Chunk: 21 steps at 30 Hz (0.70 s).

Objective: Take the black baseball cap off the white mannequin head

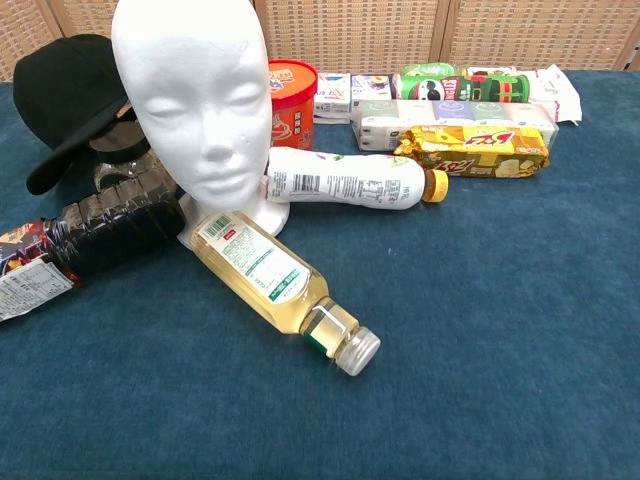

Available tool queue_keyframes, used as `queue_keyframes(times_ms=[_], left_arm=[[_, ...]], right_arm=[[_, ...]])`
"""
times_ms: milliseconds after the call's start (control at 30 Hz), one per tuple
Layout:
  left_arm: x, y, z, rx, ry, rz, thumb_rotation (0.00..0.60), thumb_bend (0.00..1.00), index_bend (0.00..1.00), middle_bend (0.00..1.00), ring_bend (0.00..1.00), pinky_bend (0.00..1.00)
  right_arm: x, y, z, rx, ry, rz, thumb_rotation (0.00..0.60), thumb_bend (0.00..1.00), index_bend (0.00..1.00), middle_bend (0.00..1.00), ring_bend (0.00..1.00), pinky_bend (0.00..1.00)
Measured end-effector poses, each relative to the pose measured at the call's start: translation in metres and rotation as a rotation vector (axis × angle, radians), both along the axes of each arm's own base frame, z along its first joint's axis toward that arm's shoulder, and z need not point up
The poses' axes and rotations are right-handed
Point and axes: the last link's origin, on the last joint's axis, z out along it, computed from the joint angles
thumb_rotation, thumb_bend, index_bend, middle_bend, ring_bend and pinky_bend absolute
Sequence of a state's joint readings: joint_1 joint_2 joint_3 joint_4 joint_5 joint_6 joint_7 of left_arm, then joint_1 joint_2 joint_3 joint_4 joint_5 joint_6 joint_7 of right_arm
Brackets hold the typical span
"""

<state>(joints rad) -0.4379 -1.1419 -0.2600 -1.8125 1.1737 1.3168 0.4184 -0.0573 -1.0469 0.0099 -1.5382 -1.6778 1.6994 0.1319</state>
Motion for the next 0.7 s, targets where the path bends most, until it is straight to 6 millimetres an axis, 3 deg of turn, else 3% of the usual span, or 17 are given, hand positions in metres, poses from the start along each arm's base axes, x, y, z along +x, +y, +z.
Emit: queue_keyframes(times_ms=[200, 300, 400, 533, 700], left_arm=[[-0.013, -0.014, 0.021, -0.004, -0.057, -0.022, 0.600, 0.00, 0.00, 0.00, 0.00, 0.19], [-0.027, -0.024, 0.028, 0.005, -0.071, -0.012, 0.600, 0.00, 0.00, 0.00, 0.00, 0.09], [-0.048, -0.043, 0.033, -0.002, -0.085, 0.046, 0.600, 0.00, 0.00, 0.00, 0.00, 0.00], [-0.077, -0.082, 0.034, -0.045, -0.121, 0.162, 0.600, 0.00, 0.00, 0.00, 0.00, 0.00], [-0.094, -0.116, 0.034, -0.056, -0.148, 0.206, 0.600, 0.00, 0.00, 0.00, 0.00, 0.00]], right_arm=[[0.000, 0.001, 0.001, -0.003, -0.002, 0.001, 0.600, 0.00, 0.17, 0.04, 0.02, 0.00], [0.001, 0.001, 0.002, -0.010, -0.002, 0.001, 0.600, 0.00, 0.17, 0.04, 0.02, 0.00], [0.001, 0.000, 0.003, -0.023, 0.006, 0.003, 0.600, 0.00, 0.17, 0.04, 0.02, 0.00], [0.001, 0.000, 0.005, -0.049, 0.022, 0.003, 0.600, 0.00, 0.17, 0.04, 0.02, 0.00], [0.001, 0.000, 0.008, -0.082, 0.036, 0.010, 0.600, 0.00, 0.17, 0.04, 0.02, 0.00]])
